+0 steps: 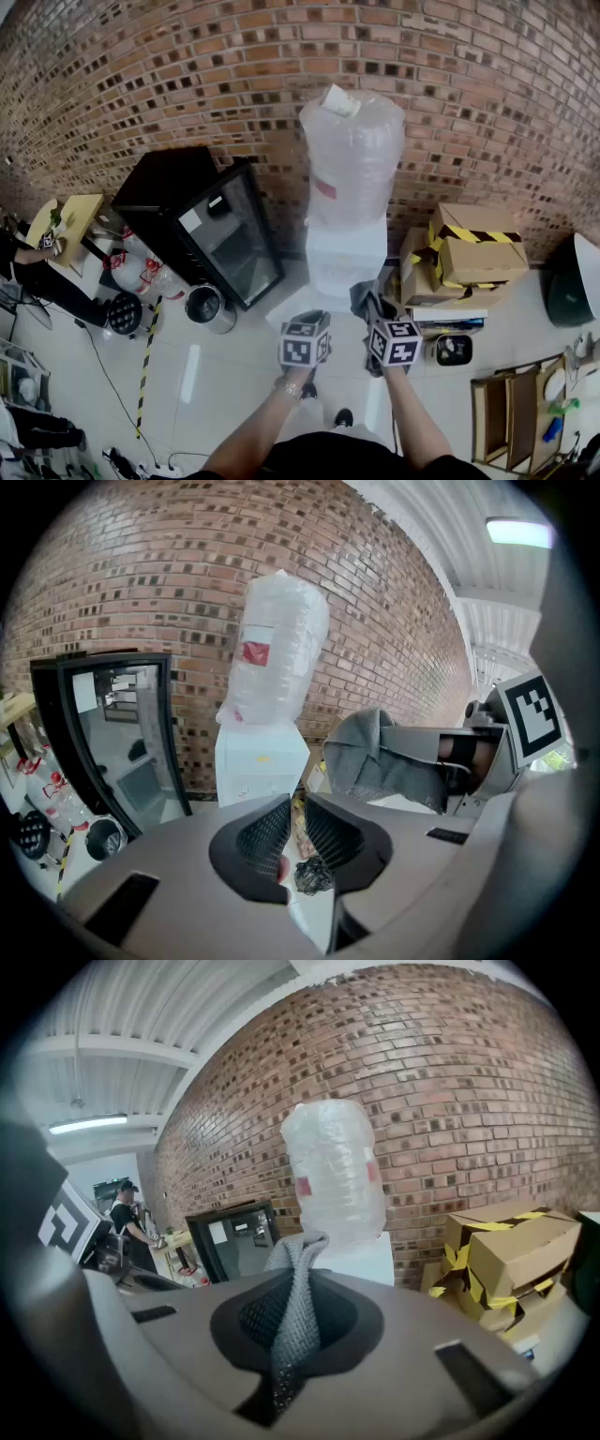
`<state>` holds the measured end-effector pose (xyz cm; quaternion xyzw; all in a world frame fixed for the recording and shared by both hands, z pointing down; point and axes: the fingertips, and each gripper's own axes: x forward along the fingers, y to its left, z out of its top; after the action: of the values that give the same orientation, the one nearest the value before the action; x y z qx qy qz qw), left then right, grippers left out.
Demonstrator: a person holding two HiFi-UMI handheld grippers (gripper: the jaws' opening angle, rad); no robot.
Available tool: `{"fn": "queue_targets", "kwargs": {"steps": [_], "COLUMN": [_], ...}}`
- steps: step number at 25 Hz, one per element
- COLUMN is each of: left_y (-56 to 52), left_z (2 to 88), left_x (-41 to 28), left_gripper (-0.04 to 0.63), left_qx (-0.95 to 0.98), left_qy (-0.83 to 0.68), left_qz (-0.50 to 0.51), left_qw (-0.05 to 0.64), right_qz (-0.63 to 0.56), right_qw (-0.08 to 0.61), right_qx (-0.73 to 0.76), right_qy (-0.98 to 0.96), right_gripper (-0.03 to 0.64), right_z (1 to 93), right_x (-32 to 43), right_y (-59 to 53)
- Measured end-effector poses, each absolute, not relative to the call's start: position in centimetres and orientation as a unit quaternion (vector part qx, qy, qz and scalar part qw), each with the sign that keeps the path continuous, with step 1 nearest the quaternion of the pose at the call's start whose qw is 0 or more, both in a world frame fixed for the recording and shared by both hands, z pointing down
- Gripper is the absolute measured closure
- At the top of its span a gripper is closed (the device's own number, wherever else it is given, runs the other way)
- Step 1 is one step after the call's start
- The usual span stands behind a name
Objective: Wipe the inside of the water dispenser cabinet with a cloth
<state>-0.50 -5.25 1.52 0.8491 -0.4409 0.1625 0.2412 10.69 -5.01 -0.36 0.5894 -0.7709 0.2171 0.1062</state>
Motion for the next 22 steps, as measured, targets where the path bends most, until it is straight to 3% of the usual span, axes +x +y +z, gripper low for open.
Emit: {"fn": "queue_targets", "kwargs": {"steps": [6, 12, 22], "left_y": [-9.6, -12.5, -18.1], "left_z": [6.1, 13.6, 39.6], "left_x": [-0.9, 0.5, 2.9], "left_gripper": [0.572, 0.573, 0.594], "left_qx": [0.849, 0.844, 0.834], "left_qy": [-0.434, -0.436, -0.452], "left_qz": [0.186, 0.183, 0.194], "left_qw": [0.238, 0.253, 0.251], "right_qz": [0.220, 0.243, 0.254], "right_qw": [0.106, 0.114, 0.153], "right_qx": [0.604, 0.588, 0.569], "right_qy": [-0.759, -0.763, -0.767], "right_gripper": [0.604, 0.604, 0.604], "right_z": [3.6, 13.8, 41.4], "right_x": [10.6, 12.0, 11.4], "right_y": [-10.7, -13.7, -17.5]}}
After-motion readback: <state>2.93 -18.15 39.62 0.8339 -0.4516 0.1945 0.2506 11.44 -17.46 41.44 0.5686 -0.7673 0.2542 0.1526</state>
